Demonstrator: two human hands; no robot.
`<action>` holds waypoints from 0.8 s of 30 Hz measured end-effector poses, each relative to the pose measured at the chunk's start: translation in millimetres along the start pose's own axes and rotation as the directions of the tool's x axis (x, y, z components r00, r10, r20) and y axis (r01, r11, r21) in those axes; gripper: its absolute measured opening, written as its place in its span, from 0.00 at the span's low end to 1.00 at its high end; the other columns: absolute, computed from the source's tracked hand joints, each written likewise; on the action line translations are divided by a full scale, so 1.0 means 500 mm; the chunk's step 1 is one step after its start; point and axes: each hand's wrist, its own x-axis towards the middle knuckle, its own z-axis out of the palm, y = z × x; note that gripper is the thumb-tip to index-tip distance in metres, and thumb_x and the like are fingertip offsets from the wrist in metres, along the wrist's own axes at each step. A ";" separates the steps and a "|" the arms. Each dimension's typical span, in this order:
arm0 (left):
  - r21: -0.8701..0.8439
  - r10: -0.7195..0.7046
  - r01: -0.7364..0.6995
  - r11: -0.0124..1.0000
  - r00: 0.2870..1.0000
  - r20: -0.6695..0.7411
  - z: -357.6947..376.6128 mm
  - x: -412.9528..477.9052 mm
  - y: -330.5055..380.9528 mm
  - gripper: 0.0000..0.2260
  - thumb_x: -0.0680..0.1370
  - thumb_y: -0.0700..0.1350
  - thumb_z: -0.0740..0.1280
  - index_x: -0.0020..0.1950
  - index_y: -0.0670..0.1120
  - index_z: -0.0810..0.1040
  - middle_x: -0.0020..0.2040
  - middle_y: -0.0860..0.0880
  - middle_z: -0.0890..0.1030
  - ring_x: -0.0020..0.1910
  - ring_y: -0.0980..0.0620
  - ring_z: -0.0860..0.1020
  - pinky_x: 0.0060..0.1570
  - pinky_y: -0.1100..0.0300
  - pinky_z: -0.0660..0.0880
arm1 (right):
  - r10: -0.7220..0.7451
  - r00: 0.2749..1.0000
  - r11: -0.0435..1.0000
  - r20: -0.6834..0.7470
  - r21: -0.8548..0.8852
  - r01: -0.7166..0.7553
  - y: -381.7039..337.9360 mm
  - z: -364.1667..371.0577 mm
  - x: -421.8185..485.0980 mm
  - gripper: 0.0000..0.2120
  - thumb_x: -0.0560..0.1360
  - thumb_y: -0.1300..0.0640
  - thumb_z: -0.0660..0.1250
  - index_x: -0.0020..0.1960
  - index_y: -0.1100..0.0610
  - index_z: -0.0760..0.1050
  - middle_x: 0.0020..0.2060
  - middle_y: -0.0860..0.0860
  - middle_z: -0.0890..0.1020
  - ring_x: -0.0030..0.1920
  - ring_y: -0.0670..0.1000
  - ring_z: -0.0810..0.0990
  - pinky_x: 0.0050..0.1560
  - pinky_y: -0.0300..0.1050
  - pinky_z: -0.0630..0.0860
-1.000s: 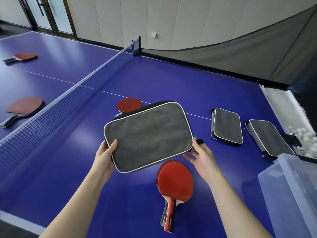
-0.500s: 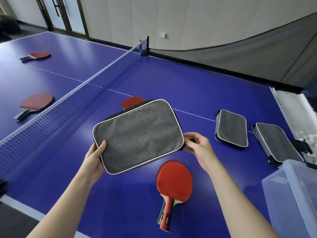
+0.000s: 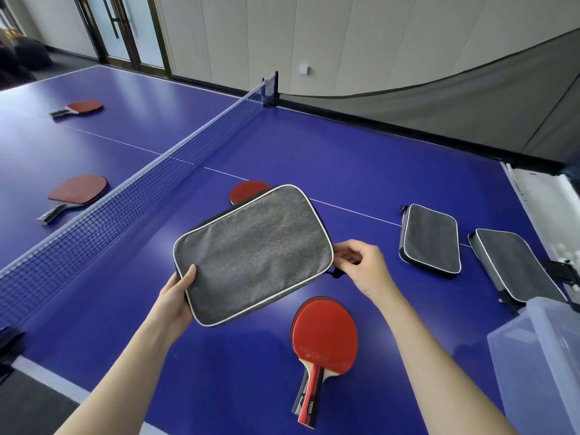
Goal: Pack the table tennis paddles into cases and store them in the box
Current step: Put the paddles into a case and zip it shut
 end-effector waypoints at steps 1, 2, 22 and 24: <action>0.003 -0.009 0.009 1.000 1.000 -0.004 -0.001 0.000 0.001 0.11 0.79 0.47 0.64 0.61 0.48 0.76 0.55 0.48 0.83 0.54 0.47 0.81 0.47 0.50 0.78 | -0.008 1.000 1.000 -0.004 -0.022 0.008 0.000 -0.001 0.000 0.03 0.72 0.64 0.71 0.45 0.57 0.81 0.33 0.50 0.85 0.35 0.48 0.84 0.43 0.39 0.78; 0.009 -0.017 0.017 1.000 1.000 -0.008 -0.002 -0.001 0.003 0.11 0.79 0.47 0.64 0.60 0.48 0.76 0.55 0.47 0.83 0.54 0.46 0.81 0.48 0.49 0.77 | -0.022 1.000 0.999 -0.008 -0.046 0.021 0.000 -0.002 -0.001 0.03 0.72 0.63 0.71 0.42 0.56 0.81 0.31 0.49 0.84 0.34 0.47 0.83 0.42 0.36 0.77; 0.280 0.111 -0.146 0.949 0.984 0.137 0.008 -0.027 0.061 0.13 0.74 0.49 0.69 0.58 0.50 0.79 0.54 0.48 0.84 0.50 0.49 0.84 0.43 0.55 0.82 | -0.020 1.000 0.961 -0.015 -0.276 0.015 -0.033 -0.059 0.029 0.09 0.74 0.64 0.67 0.36 0.58 0.75 0.31 0.53 0.81 0.29 0.46 0.81 0.35 0.44 0.76; 0.325 0.141 -0.187 0.927 0.977 0.160 0.012 -0.031 0.070 0.12 0.73 0.49 0.70 0.56 0.51 0.81 0.53 0.47 0.84 0.49 0.49 0.84 0.44 0.55 0.81 | -0.011 1.000 0.960 -0.015 -0.280 0.007 -0.033 -0.063 0.035 0.08 0.74 0.64 0.68 0.36 0.58 0.76 0.32 0.54 0.82 0.31 0.47 0.82 0.36 0.42 0.76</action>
